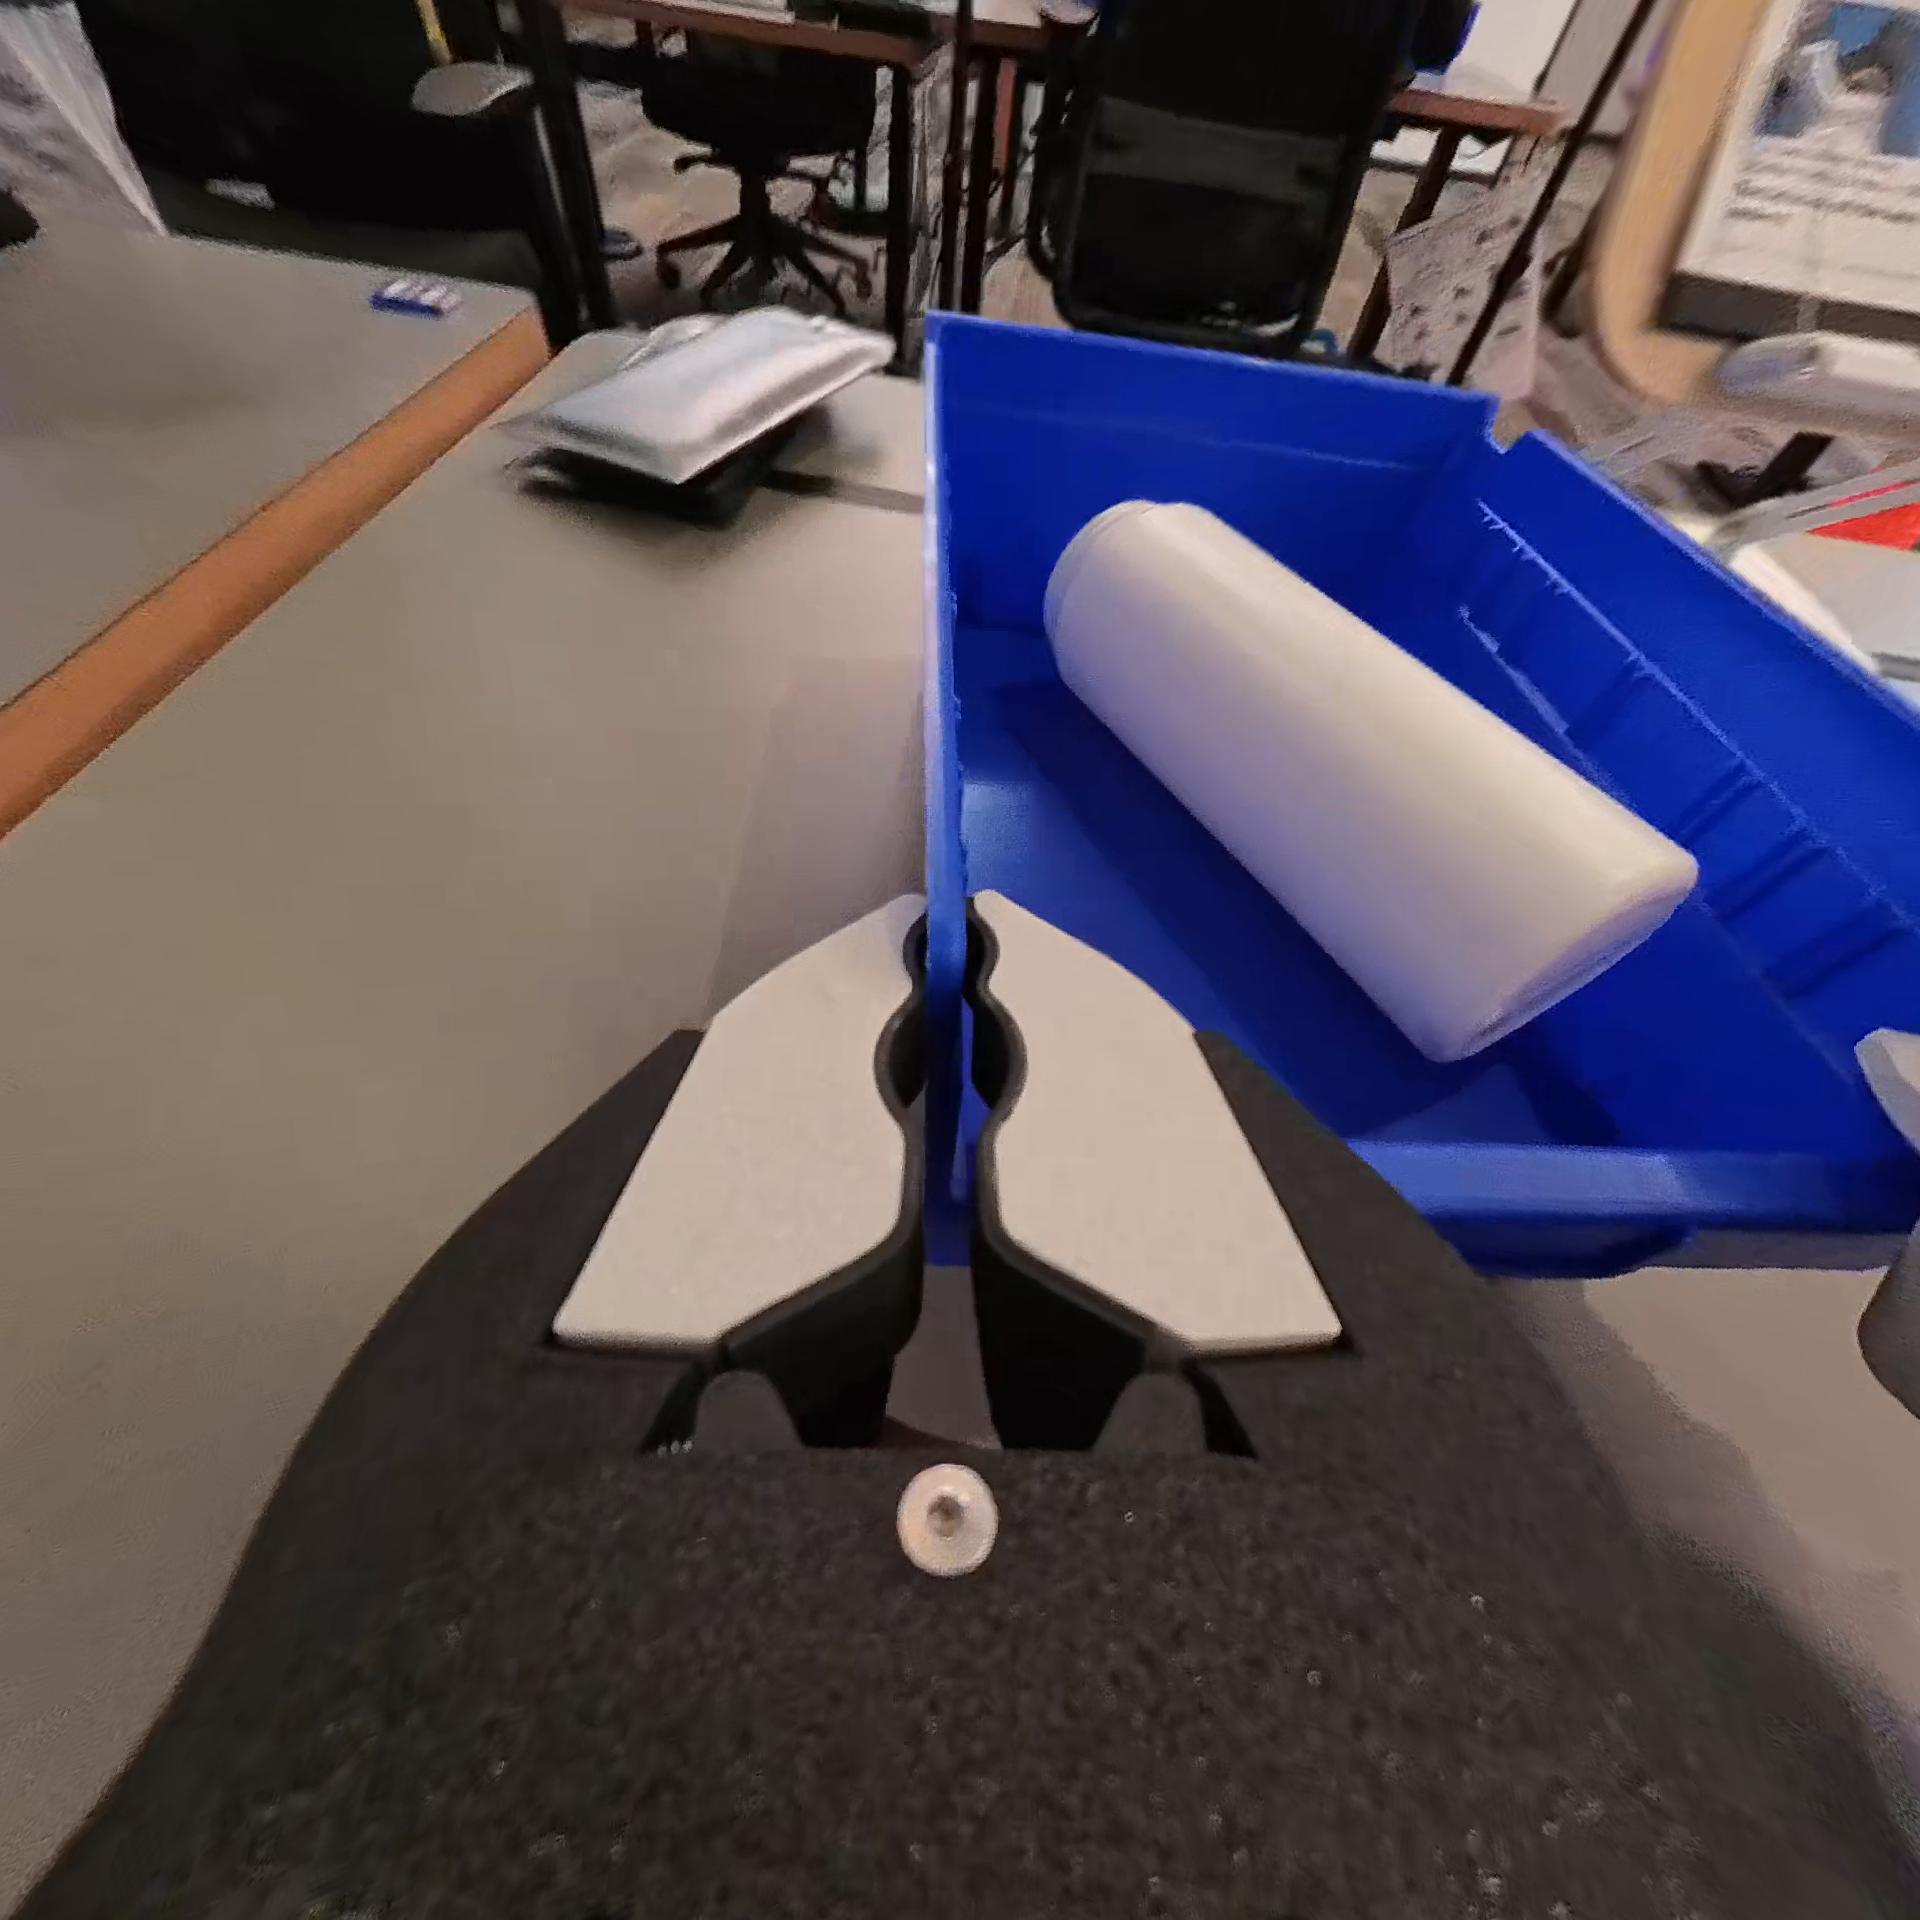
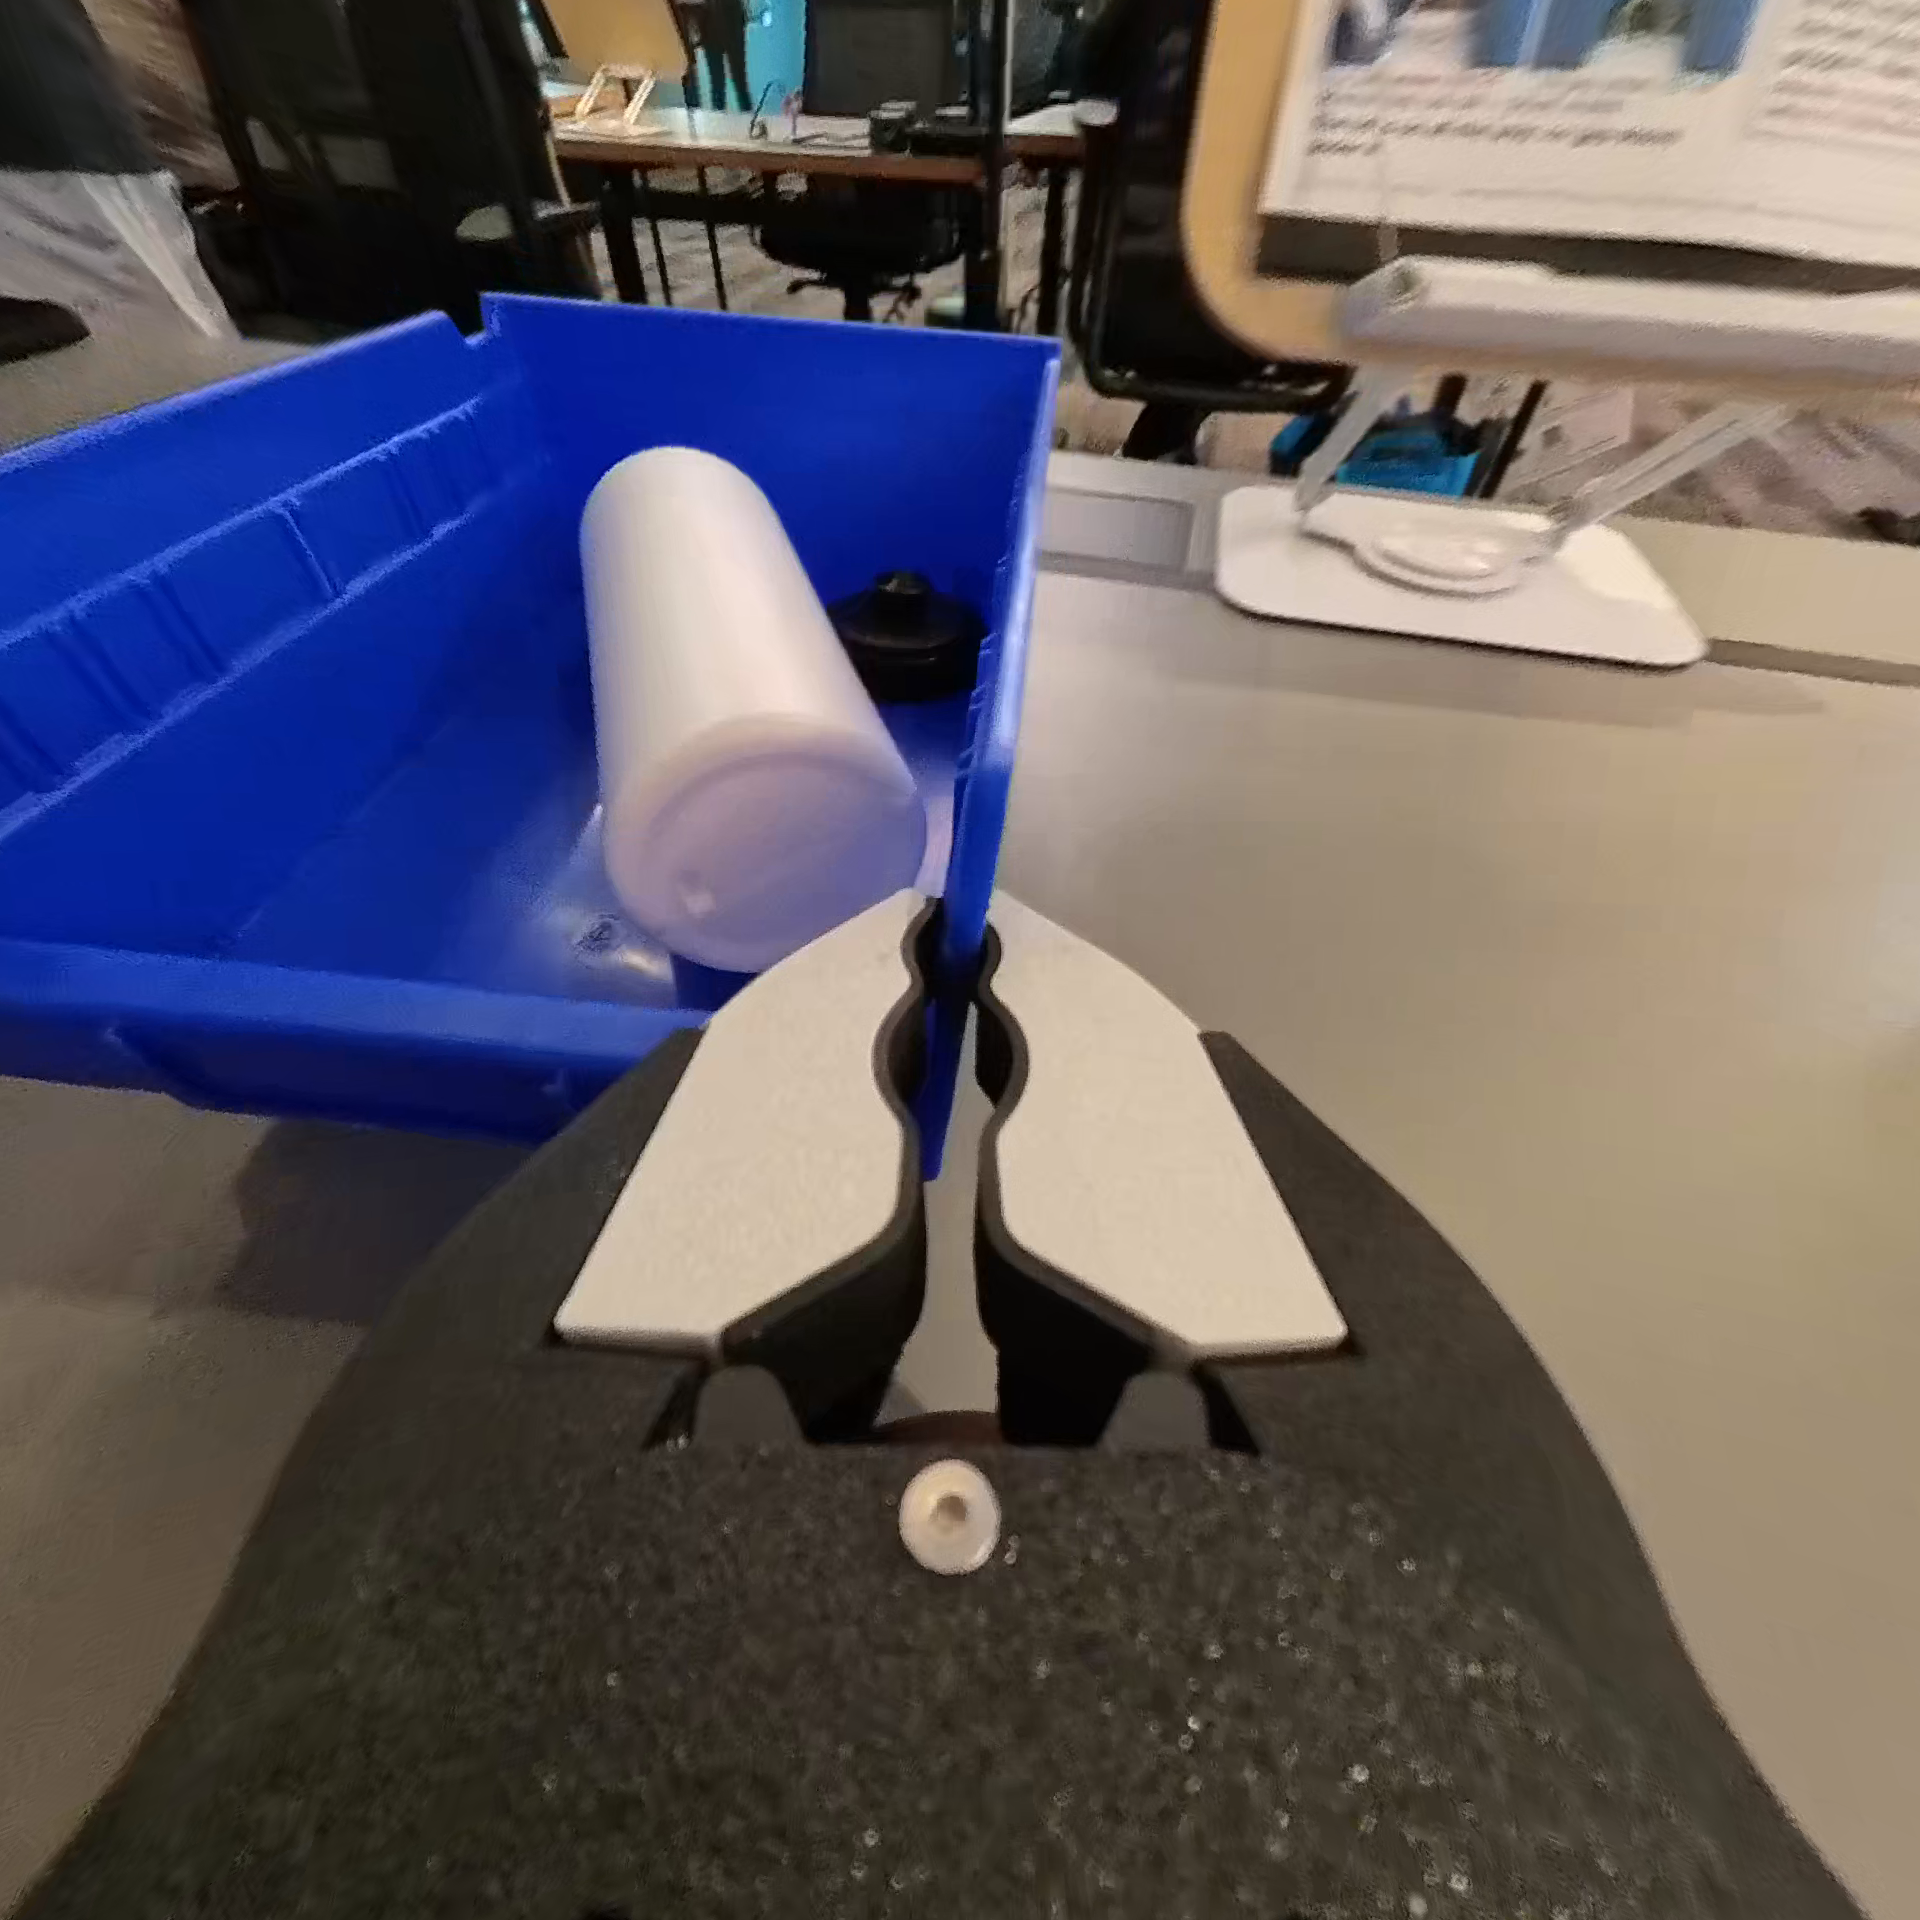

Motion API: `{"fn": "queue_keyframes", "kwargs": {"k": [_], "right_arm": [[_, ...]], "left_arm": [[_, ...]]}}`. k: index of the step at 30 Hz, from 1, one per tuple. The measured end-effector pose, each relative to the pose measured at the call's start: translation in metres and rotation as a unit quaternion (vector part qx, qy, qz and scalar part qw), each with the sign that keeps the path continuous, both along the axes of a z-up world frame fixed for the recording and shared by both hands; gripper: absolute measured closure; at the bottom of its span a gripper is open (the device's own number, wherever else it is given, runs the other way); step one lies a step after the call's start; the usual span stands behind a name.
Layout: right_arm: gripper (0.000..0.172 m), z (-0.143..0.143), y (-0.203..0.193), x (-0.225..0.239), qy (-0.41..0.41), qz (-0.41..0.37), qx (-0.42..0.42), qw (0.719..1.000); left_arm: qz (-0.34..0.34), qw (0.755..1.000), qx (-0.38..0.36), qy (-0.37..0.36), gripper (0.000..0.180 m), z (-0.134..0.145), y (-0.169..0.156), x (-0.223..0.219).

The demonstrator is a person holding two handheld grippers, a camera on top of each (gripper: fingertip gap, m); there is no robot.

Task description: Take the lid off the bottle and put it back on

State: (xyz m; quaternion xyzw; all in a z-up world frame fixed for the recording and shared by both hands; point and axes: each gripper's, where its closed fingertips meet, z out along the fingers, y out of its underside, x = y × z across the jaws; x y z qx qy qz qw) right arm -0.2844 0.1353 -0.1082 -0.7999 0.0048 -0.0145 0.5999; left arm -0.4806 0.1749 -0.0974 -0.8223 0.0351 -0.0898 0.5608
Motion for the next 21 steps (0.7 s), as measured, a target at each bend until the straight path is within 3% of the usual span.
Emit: {"fn": "queue_keyframes", "kwargs": {"k": [3,6,12,15,17,21], "right_arm": [[0.167,-0.025,0.003,-0.031,0.057,0.029,-0.044,0.997],[0.164,-0.028,0.007,-0.041,0.112,0.040,-0.059,0.991],[0.159,-0.030,0.004,-0.049,0.121,0.106,-0.103,0.982],[0.157,-0.030,-0.016,-0.053,0.175,0.183,-0.155,0.955],[0.156,-0.023,-0.039,-0.047,0.217,0.238,-0.178,0.930],[0.147,0.004,-0.084,-0.001,0.249,0.336,-0.147,0.896]], "left_arm": [[0.007,0.999,-0.015,-0.030,0.178,-0.020,0.010,-0.025],[-0.002,0.998,-0.018,-0.053,0.178,-0.025,0.014,-0.031],[0.004,0.997,-0.036,-0.066,0.176,-0.026,0.016,-0.035],[0.005,0.996,-0.037,-0.081,0.174,-0.022,0.012,-0.035],[0.005,0.997,-0.012,-0.073,0.164,-0.011,0.008,-0.037],[0.015,0.999,0.023,-0.032,0.156,0.019,-0.003,-0.042]]}}
